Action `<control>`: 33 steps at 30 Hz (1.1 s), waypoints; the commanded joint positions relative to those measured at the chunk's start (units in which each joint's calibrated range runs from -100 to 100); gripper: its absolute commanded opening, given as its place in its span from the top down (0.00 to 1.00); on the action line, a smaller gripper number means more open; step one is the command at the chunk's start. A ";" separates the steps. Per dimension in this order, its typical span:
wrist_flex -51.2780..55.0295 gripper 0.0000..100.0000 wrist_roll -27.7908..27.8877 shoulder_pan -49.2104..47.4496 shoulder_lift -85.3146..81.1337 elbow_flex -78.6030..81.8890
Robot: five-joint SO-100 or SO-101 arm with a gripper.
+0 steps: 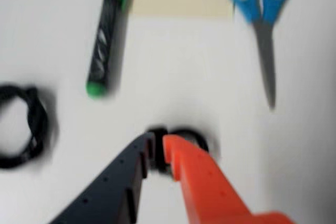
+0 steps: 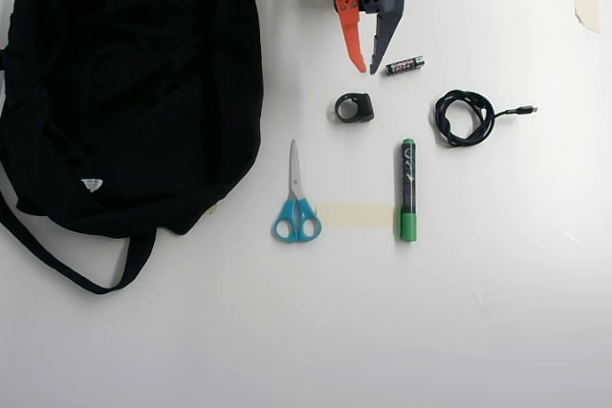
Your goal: Put the green marker into the black bag
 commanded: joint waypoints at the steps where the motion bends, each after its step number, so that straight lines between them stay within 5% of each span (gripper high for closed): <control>1: -4.28 0.98 0.10 -0.45 6.04 -7.94; 26: -32.88 0.98 0.37 4.49 41.64 -36.15; 33: -33.74 0.98 0.37 5.16 50.19 -47.20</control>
